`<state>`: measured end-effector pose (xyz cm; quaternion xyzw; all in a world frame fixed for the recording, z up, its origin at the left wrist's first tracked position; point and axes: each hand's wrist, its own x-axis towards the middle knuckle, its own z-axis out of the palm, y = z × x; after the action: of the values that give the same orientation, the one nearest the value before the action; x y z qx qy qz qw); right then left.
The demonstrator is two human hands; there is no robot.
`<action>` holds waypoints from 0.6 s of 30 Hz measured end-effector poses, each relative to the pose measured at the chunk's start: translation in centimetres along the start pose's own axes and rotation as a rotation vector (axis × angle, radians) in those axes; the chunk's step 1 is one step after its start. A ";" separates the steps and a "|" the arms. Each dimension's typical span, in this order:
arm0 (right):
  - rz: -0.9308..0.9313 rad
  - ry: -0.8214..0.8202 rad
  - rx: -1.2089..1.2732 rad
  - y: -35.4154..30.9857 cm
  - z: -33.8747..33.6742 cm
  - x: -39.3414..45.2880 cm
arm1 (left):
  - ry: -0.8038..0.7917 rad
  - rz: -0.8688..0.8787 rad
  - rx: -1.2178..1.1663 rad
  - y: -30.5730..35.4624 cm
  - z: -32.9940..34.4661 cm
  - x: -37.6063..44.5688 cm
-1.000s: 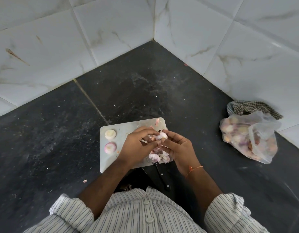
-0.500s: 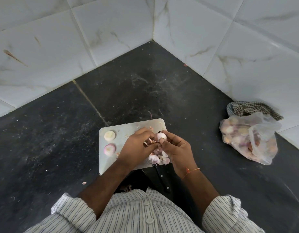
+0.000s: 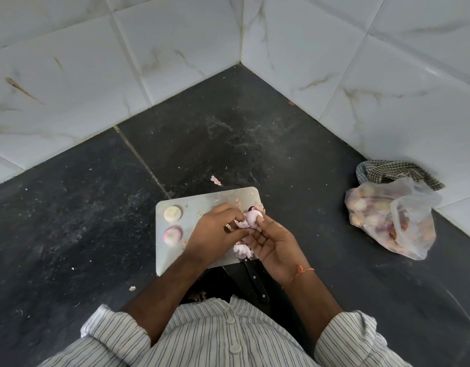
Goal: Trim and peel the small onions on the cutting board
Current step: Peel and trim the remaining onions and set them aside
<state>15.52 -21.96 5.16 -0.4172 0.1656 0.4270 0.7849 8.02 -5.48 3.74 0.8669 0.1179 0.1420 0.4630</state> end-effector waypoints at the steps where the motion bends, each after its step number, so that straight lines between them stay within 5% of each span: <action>1: 0.014 0.009 0.023 0.1 0.1 -0.1 | -0.005 -0.003 -0.019 -0.1 0.0 -0.1; 9: 0.079 -0.071 0.043 -0.8 0.0 -0.2 | 0.063 -0.278 -0.425 0.4 0.4 -0.9; 18: 0.109 -0.051 -0.057 -1.6 -0.6 0.8 | -0.042 -0.398 -0.500 1.8 0.4 -1.1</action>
<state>17.35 -22.42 5.14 -0.4188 0.1558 0.4842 0.7523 7.24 -7.15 4.92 0.6888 0.2373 0.0554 0.6828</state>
